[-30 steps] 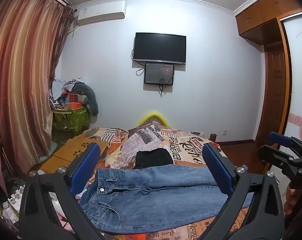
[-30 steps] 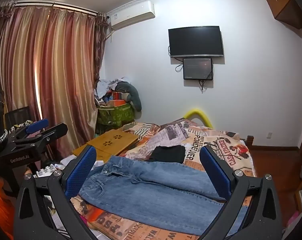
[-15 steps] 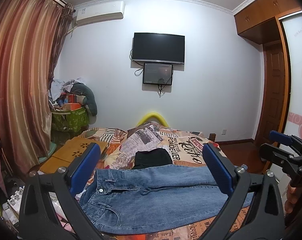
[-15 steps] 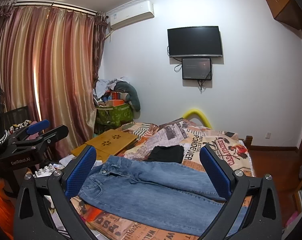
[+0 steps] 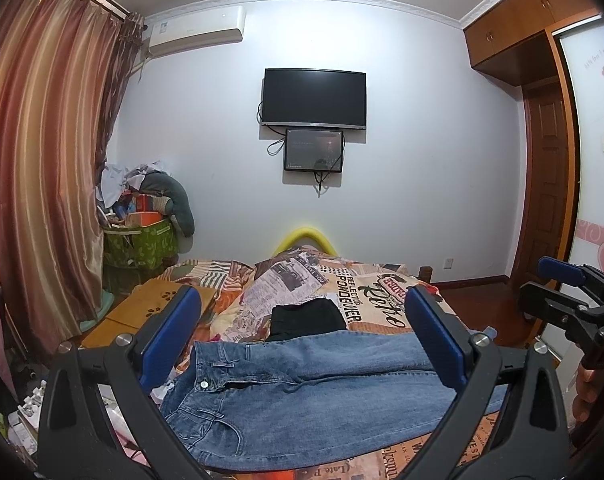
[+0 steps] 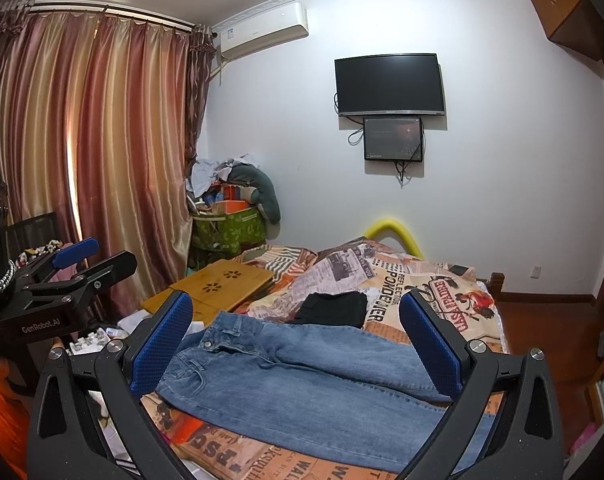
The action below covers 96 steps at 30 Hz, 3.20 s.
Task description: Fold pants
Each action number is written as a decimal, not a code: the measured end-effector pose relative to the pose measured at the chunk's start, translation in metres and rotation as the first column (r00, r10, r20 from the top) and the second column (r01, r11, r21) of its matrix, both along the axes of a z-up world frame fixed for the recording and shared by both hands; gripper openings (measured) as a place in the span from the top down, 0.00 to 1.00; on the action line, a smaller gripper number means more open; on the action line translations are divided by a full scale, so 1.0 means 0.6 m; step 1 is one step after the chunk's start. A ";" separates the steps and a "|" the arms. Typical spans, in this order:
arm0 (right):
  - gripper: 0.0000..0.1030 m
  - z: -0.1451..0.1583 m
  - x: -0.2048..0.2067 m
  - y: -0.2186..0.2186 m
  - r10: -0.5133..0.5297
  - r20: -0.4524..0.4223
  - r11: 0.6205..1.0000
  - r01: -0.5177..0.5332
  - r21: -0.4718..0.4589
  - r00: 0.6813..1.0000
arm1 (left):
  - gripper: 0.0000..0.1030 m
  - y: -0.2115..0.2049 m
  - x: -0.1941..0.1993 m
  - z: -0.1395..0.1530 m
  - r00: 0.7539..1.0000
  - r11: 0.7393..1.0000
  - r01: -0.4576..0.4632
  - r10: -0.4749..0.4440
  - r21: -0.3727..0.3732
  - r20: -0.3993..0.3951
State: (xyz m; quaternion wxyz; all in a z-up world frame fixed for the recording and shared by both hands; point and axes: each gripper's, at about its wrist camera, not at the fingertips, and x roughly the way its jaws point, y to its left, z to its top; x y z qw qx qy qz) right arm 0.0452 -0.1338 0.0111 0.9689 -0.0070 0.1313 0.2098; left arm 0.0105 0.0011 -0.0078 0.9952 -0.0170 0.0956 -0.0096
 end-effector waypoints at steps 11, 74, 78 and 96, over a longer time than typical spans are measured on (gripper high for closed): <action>0.00 0.001 -0.001 -0.002 -0.003 -0.001 1.000 0.003 0.002 1.000 | 0.00 -0.001 0.000 -0.001 1.000 1.000 0.000 0.000 0.000 0.005; 0.10 -0.201 0.315 -0.214 -0.335 -0.314 0.940 0.293 -0.175 0.888 | 0.35 0.268 0.515 -0.275 0.845 0.982 -0.172 0.187 0.076 -0.502; 0.25 -0.229 0.383 -0.211 -0.280 -0.372 0.958 0.231 -0.172 0.885 | 0.48 0.311 0.581 -0.350 0.774 0.974 -0.212 0.220 0.085 -0.594; 0.57 -0.399 0.614 -0.052 0.023 -0.661 0.959 -0.203 -0.197 0.750 | 0.62 0.339 0.693 -0.507 0.658 0.989 -0.145 0.103 0.009 -0.746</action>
